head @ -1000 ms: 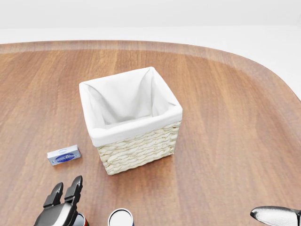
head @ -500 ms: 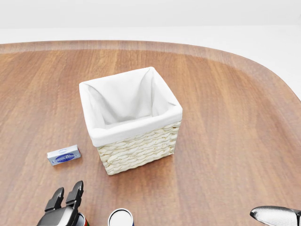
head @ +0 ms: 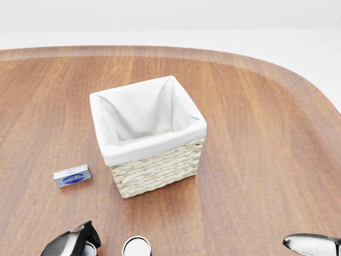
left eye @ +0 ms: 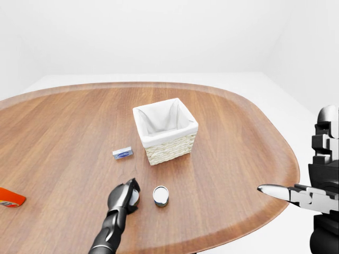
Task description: Pick up the tomato sauce, and put it in the basket.
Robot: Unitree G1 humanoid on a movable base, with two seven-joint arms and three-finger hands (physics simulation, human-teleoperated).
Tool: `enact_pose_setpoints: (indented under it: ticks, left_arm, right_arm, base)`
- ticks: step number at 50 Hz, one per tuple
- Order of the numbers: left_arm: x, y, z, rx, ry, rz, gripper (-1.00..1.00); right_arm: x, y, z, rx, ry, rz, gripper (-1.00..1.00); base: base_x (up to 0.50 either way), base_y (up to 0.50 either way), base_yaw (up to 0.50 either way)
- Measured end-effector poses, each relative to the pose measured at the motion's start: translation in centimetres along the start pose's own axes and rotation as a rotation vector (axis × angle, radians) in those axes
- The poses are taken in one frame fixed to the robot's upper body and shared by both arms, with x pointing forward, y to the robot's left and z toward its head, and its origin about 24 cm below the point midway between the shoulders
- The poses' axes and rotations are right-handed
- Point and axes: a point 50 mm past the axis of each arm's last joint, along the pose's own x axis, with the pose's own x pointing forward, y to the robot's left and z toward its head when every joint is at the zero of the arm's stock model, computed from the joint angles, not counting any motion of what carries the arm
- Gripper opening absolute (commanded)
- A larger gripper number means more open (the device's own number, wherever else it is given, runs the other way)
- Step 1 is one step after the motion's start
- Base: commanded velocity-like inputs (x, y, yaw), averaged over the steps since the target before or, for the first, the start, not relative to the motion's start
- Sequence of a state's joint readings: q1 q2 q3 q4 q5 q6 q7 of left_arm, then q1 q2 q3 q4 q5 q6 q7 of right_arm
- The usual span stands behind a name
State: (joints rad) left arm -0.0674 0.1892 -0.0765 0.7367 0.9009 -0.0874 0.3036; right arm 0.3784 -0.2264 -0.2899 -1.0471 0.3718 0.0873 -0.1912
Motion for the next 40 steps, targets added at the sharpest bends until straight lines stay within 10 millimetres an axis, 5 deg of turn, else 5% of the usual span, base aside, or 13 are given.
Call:
enact_pose_setpoints:
  ticks: [23,32,40]
  left_arm:
    - [0.2,0.7,0.8,0.117,-0.057,-0.012,-1.0]
    - [0.8,7.8,3.6,-0.069,-0.135,0.36,-1.0]
    - [-1.8,15.4,5.4,-0.293,-0.244,0.749,-1.0]
  right_arm:
    - [0.0,0.0,0.0,0.0,0.002,0.002,1.0]
    - [0.1,0.0,0.0,0.0,-0.002,0.002,1.0]
    - [0.1,0.0,0.0,0.001,-0.004,0.002,1.0]
  base:
    - [0.0,0.0,0.0]
    - [0.0,0.0,0.0]
    - [0.0,0.0,0.0]
